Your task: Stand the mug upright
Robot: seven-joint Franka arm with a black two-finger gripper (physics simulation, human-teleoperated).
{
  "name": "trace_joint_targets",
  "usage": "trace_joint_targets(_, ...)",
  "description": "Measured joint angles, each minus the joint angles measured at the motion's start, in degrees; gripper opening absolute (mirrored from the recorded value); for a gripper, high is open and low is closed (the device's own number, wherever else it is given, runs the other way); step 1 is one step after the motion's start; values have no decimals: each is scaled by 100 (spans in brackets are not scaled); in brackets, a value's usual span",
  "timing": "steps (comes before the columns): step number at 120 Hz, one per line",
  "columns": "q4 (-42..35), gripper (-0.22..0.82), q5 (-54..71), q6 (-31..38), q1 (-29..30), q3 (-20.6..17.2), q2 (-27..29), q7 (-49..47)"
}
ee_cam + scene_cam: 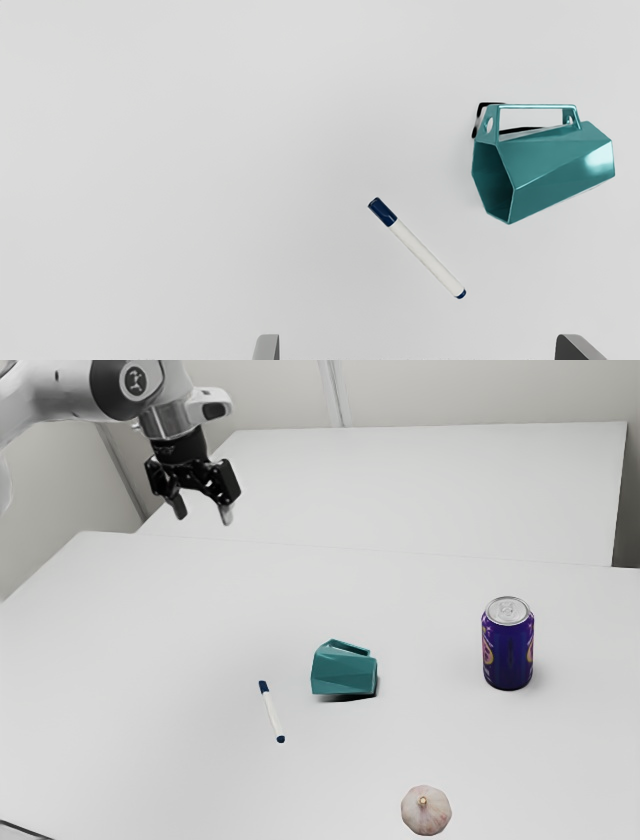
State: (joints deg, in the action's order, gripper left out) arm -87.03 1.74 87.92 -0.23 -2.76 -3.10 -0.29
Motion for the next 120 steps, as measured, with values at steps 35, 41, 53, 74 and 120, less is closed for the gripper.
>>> trace_joint_targets(35, -253, 60, -120, -131, 64, -20, 117, -134)
trace_joint_targets(41, -432, 60, -291, -128, 63, -23, 148, -160)
trace_joint_targets(53, -869, 60, -734, 137, 72, -30, 163, -141)
trace_joint_targets(74, -1731, 60, -1678, 948, 132, -32, 223, 225)
trace_joint_targets(120, -3120, 60, -3866, 2287, 488, -39, -40, 1766)
